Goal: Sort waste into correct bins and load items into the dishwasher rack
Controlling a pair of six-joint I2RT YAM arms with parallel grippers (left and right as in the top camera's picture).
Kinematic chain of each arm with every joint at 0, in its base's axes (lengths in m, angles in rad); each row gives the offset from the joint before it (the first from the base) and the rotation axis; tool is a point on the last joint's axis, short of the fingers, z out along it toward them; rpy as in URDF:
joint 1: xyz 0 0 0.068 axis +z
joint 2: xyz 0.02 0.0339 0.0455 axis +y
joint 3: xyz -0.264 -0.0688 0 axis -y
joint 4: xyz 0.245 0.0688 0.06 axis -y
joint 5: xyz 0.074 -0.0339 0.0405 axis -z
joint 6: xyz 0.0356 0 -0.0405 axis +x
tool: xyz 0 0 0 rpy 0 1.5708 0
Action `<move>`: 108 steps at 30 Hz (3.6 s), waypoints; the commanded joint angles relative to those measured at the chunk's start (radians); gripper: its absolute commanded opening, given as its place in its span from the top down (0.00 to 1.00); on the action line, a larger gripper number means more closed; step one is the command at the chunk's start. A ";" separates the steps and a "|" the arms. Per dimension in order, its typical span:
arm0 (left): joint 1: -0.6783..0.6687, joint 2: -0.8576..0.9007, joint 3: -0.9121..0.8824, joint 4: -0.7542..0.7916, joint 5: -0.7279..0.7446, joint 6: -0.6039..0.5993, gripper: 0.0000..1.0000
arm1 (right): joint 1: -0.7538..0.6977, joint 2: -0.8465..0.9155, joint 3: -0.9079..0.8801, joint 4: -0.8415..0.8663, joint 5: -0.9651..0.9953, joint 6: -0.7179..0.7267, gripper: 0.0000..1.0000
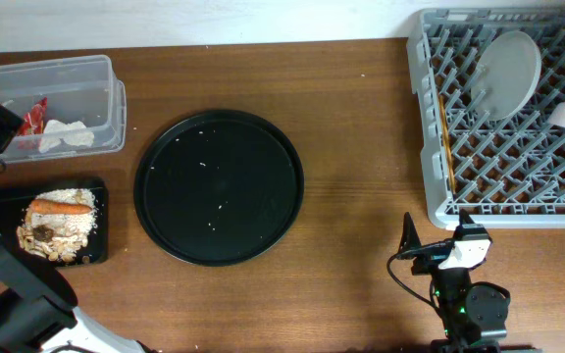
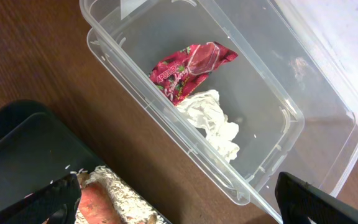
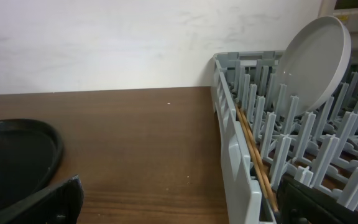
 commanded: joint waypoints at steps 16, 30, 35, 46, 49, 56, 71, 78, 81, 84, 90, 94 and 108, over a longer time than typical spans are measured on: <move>0.008 -0.202 0.005 -0.230 -0.231 0.005 0.01 | -0.006 -0.012 -0.005 -0.006 0.016 -0.008 0.02; -0.327 -0.586 -0.606 0.200 -0.109 0.060 0.01 | -0.006 -0.012 -0.005 -0.006 0.016 -0.008 0.02; -0.536 -0.814 -0.940 0.513 -0.080 0.169 0.01 | -0.006 -0.012 -0.005 -0.006 0.016 -0.008 0.01; -0.630 -1.158 -1.086 0.351 -0.196 0.183 0.01 | -0.006 -0.012 -0.005 -0.006 0.016 -0.008 0.02; -0.630 -1.210 -1.102 0.338 -0.198 0.221 0.01 | -0.006 -0.012 -0.005 -0.006 0.016 -0.008 0.02; -0.630 -1.360 -1.283 0.467 -0.174 0.361 0.01 | -0.006 -0.012 -0.005 -0.006 0.017 -0.008 0.02; -0.714 -1.661 -1.715 0.939 -0.145 0.361 0.01 | -0.006 -0.012 -0.005 -0.006 0.016 -0.008 0.02; -0.704 -1.803 -1.755 0.858 -0.150 0.362 0.01 | -0.006 -0.012 -0.005 -0.006 0.016 -0.008 0.02; -0.689 -1.858 -1.755 0.796 -0.150 0.362 0.01 | -0.006 -0.012 -0.005 -0.006 0.016 -0.008 0.02; -0.681 -1.912 -1.755 0.705 -0.172 0.362 0.01 | -0.006 -0.012 -0.005 -0.006 0.017 -0.008 0.02; -0.678 -1.931 -1.755 0.702 -0.171 0.369 0.01 | -0.006 -0.012 -0.005 -0.006 0.017 -0.008 0.02; -0.679 -1.931 -1.755 0.703 -0.172 0.369 0.01 | -0.006 -0.012 -0.005 -0.006 0.017 -0.008 0.02; -0.651 -1.931 -1.755 0.702 -0.171 0.369 0.01 | -0.006 -0.012 -0.005 -0.006 0.017 -0.008 0.02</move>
